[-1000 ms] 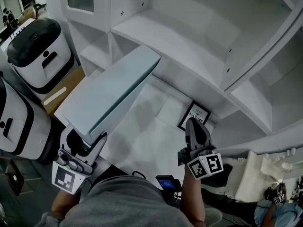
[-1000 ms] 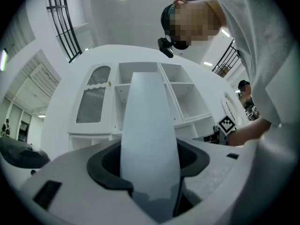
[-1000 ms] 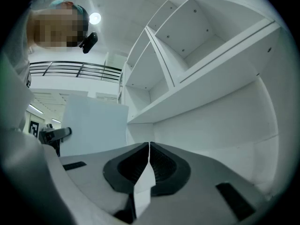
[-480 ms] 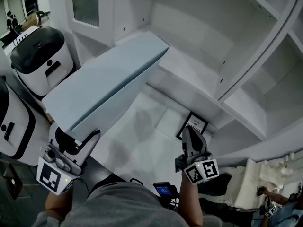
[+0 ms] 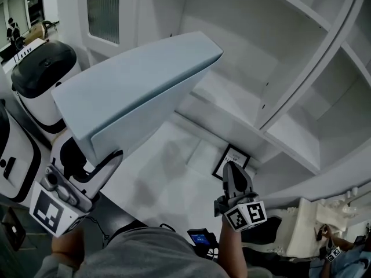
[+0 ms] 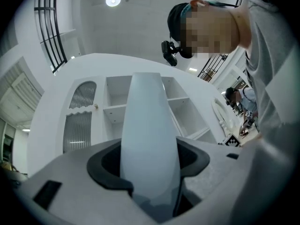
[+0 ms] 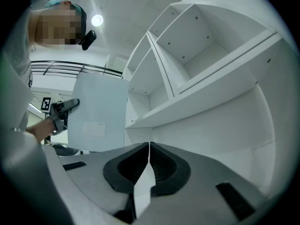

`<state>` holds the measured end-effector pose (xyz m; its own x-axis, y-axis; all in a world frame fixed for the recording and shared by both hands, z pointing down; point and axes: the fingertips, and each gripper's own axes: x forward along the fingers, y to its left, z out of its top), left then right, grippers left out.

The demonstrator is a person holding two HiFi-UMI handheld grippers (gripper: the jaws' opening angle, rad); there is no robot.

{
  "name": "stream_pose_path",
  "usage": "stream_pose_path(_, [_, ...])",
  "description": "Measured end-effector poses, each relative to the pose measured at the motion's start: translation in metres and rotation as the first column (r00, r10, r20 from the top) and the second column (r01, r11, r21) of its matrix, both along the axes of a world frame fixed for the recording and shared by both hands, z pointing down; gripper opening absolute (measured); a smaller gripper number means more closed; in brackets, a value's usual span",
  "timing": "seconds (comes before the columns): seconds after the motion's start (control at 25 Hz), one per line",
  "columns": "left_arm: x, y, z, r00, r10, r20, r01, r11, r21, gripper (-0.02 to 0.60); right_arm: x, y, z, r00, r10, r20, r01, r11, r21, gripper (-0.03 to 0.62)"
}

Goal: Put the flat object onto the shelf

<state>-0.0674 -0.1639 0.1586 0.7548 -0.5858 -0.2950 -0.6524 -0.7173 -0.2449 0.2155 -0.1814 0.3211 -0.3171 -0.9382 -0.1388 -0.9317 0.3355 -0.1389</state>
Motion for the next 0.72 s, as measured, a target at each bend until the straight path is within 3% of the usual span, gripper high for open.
stream_pose_path(0.28, [0.001,-0.008,-0.017,0.999,-0.034,0.033,0.033,0.998,0.049,0.272,-0.001,-0.005,-0.023,0.999,0.003,-0.051,-0.001,1.000,0.030,0.030])
stream_pose_path(0.56, [0.008,-0.011,-0.037,1.000,-0.009,0.014,0.008,0.997,0.077,0.272,-0.031,-0.007,-0.085,0.980,-0.040,-0.194,0.064,0.990,0.123,0.031])
stream_pose_path(0.72, [0.008,-0.016,-0.046,0.998,-0.024,0.055,0.017,0.993,0.120,0.272,-0.046,-0.009,-0.118,0.967,-0.059,-0.249,0.100,0.982,0.157,0.031])
